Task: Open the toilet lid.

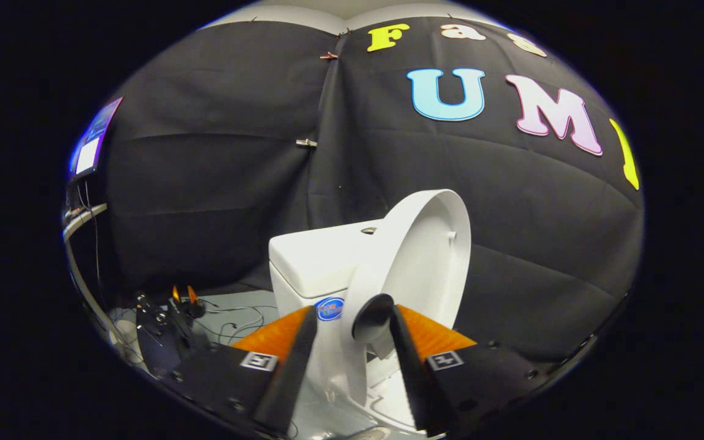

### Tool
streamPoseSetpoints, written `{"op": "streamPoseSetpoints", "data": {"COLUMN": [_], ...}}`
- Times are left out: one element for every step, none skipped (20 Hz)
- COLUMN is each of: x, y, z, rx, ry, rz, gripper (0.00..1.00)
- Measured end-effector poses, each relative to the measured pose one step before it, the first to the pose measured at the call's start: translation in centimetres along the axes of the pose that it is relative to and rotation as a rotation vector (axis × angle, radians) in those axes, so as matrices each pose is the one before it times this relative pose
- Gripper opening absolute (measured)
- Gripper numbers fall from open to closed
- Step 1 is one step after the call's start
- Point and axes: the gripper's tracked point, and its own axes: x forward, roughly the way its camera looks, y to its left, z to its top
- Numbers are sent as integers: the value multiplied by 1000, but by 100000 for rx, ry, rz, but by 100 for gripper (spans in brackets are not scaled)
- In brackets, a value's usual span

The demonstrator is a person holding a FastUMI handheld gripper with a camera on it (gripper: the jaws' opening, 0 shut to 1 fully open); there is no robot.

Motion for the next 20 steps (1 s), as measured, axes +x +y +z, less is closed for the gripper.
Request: {"op": "streamPoseSetpoints", "data": {"x": [148,7,-118,1,72,-144,-438,-169,-341,-528,-731,-905,-967,-971,-701,-859,-824,-1001,-894,-977], "y": [-216,-196,-276,-268,-59,-284,-259,-401,-382,-388,-533,-698,-750,-1125,-1269,-1425,-1222,-1321,-1532,-1704], "z": [446,375,260,3,-102,24,422,190,163,403,456,771,733,745,528,295,92,163,553,431], "rx": [-526,-1147,-979,-223,589,972,1324,1072,1001,1171,1290,1279,231,-1214,-1379,-1087,-611,-483,-493,-558], "ry": [-1550,-1565,-943,-68,-149,268,-746,-718,-565,-1046,-1622,-2826,-2986,-2870,-2155,-1052,-439,-508,-1009,-1292], "rz": [-412,-561,-780,-510,-286,-643,-401,-1009,-864,-236,-1000,-1021,-1502,-2360,-2563,-2863,-2108,-2027,-2558,-2855], "gripper": [88,89,89,91,92,94,100,100,99,99,99,99,99,99,99,99,99,99,99,99]}}
